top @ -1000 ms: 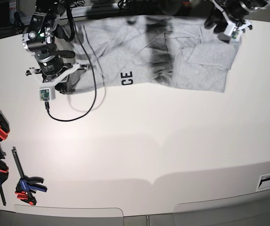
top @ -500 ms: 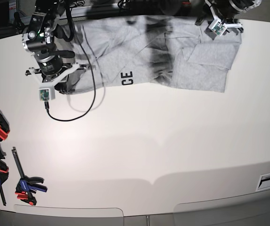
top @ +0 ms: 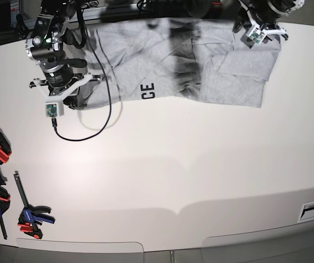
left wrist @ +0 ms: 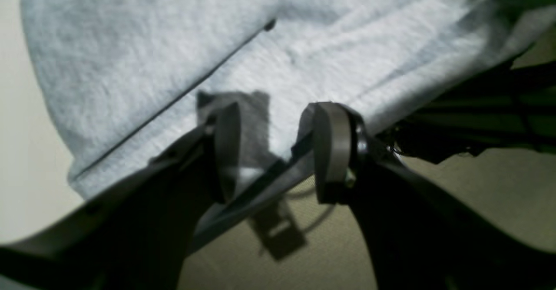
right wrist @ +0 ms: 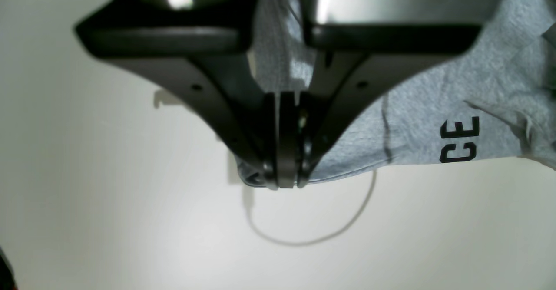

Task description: Fold the T-shirt properly

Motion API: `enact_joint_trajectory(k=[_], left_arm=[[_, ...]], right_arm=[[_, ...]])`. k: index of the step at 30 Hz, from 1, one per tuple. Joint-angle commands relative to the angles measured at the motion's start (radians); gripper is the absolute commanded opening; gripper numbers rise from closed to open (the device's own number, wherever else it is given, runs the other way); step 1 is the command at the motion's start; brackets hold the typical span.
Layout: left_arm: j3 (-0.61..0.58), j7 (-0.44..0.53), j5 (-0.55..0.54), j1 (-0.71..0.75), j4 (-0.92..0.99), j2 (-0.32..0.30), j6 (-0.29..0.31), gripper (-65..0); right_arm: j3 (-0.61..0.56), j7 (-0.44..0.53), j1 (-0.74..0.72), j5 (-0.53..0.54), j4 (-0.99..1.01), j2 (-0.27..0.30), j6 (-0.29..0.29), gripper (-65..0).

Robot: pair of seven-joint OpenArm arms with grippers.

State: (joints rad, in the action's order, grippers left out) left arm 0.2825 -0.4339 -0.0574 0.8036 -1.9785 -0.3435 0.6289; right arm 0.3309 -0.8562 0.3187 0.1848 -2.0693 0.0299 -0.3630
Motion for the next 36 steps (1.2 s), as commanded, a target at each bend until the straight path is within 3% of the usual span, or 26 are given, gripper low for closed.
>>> enact_joint_trajectory(k=[1, 15, 23, 32, 36], left_arm=[[0.005, 0.020, -0.005, 0.008, -0.014, -0.006, -0.001, -39.6], [0.005, 0.047, 0.005, 0.007, -0.013, -0.006, -0.001, -41.9], [0.005, 0.066, 0.005, 0.007, -0.003, -0.006, -0.001, -38.7], [0.005, 0.069, 0.004, -0.048, 0.129, -0.006, -0.001, -38.8], [0.005, 0.069, -0.021, -0.047, 0.117, -0.006, -0.001, -43.5]], right_arm=[[0.003, 0.024, -0.005, 0.010, -0.020, 0.003, -0.008, -65.0], [0.003, 0.013, -0.005, 0.036, -0.020, 0.003, -0.030, -65.0], [0.003, 0.010, -0.005, 0.036, -0.020, 0.003, -0.030, -65.0], [0.003, 0.010, -0.005, 0.036, -0.020, 0.003, -0.031, -65.0], [0.003, 0.010, -0.005, 0.036, -0.020, 0.003, -0.030, -65.0]])
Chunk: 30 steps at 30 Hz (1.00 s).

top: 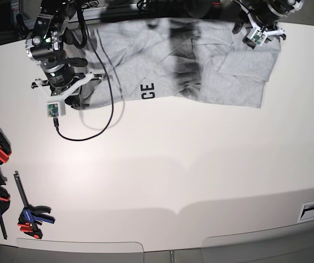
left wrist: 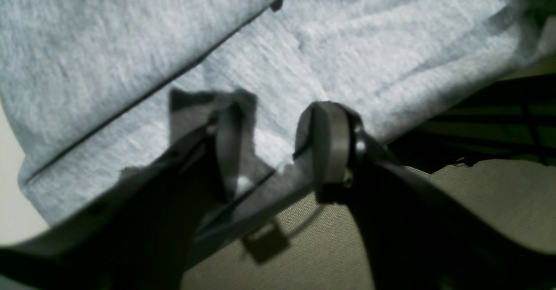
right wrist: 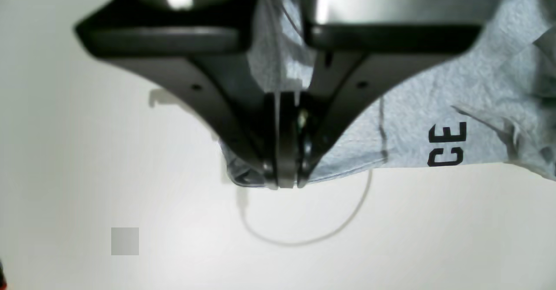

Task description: Fold the T-shirt properly

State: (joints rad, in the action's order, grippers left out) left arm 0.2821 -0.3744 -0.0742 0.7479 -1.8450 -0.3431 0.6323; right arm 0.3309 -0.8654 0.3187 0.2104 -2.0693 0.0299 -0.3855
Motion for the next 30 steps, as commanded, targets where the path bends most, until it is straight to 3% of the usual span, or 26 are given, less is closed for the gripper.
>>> enact_joint_trajectory(k=[1, 5, 6, 12, 20, 24, 30], left_arm=[[0.005, 0.009, -0.015, 0.008, -0.021, -0.006, -0.004, -46.7], [0.005, 0.004, -0.034, 0.008, -0.049, -0.006, -0.004, -64.2], [0.005, 0.001, -0.034, 0.009, -0.057, -0.006, -0.004, -65.0], [0.005, -0.008, -0.036, 0.009, -0.105, -0.006, -0.004, -65.0], [0.005, -0.105, -0.124, 0.031, -0.205, -0.007, -0.002, -65.0], [0.005, -0.138, -0.165, 0.059, -0.255, -0.008, 0.060, -65.0], [0.005, -0.159, -0.167, 0.101, -0.277, -0.010, 0.066, -65.0]], right_arm=[[0.003, 0.019, -0.005, 0.010, -0.020, 0.003, -0.008, -65.0], [0.003, 0.019, -0.005, 0.011, -0.020, 0.003, -0.008, -65.0], [0.003, 0.019, -0.005, 0.011, -0.020, 0.003, -0.008, -65.0], [0.003, 0.019, -0.005, 0.010, -0.020, 0.003, -0.008, -65.0], [0.003, 0.019, -0.005, 0.010, -0.020, 0.003, -0.008, -65.0], [0.003, 0.017, -0.006, 0.010, -0.020, 0.003, -0.008, -65.0], [0.003, 0.016, -0.005, 0.010, -0.020, 0.003, -0.008, -65.0]])
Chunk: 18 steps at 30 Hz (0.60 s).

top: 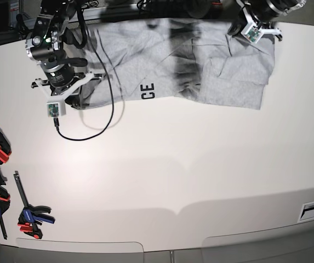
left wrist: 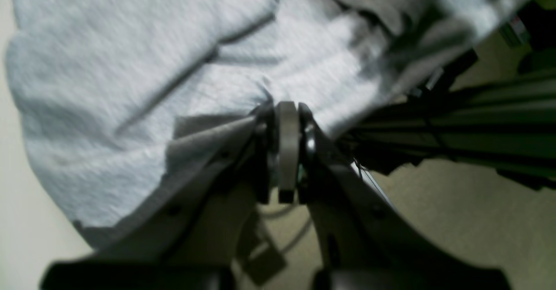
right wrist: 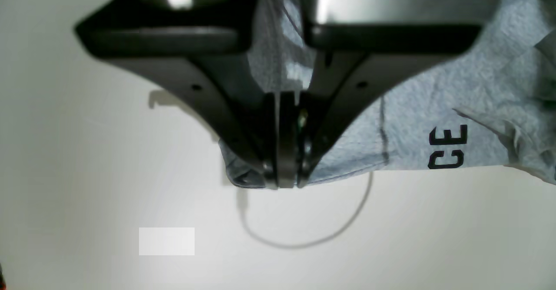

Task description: Fold the T-shirt properly

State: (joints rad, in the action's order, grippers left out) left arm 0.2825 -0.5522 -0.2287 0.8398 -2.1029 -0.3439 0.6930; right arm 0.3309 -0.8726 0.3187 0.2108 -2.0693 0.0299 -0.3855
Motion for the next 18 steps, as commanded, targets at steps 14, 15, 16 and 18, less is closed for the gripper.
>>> enact_joint_trajectory(k=[14, 15, 16, 18], left_arm=[[0.005, -0.058, -0.146, 0.011, -0.019, -0.071, 0.005, -65.0], [0.005, -0.058, -0.163, 0.011, -0.019, -0.076, 0.005, -65.0], [0.005, -0.058, -0.175, 0.011, -0.019, -0.075, 0.005, -65.0], [0.005, -0.057, -0.207, 0.011, -0.019, -0.075, 0.005, -65.0]], right_arm=[[0.003, 0.023, -0.005, 0.010, -0.020, 0.003, -0.008, -65.0], [0.003, 0.023, -0.005, 0.010, -0.020, 0.003, -0.008, -65.0], [0.003, 0.023, -0.005, 0.010, -0.020, 0.003, -0.008, -65.0], [0.003, 0.023, -0.005, 0.010, -0.020, 0.003, -0.008, -65.0]])
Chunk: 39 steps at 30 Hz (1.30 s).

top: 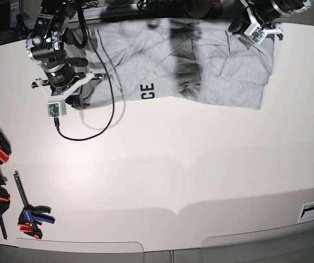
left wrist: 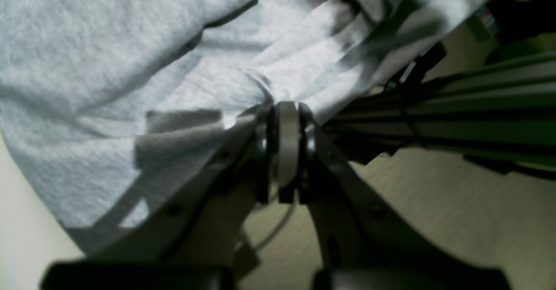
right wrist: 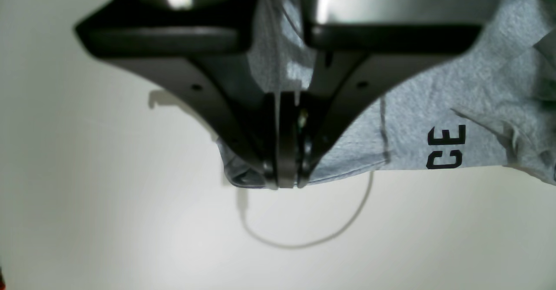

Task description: Fold the T-shirt properly

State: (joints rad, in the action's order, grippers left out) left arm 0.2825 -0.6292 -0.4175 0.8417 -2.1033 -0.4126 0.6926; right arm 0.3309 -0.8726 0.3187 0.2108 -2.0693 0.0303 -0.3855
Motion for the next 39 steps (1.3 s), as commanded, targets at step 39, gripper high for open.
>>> enact_joint_trajectory(k=[39], left_arm=[[0.005, -0.062, -0.059, 0.092, -0.163, -0.006, 0.006, -41.8]], right_arm=[[0.003, 0.019, -0.005, 0.006, -0.020, 0.003, -0.008, -65.0]])
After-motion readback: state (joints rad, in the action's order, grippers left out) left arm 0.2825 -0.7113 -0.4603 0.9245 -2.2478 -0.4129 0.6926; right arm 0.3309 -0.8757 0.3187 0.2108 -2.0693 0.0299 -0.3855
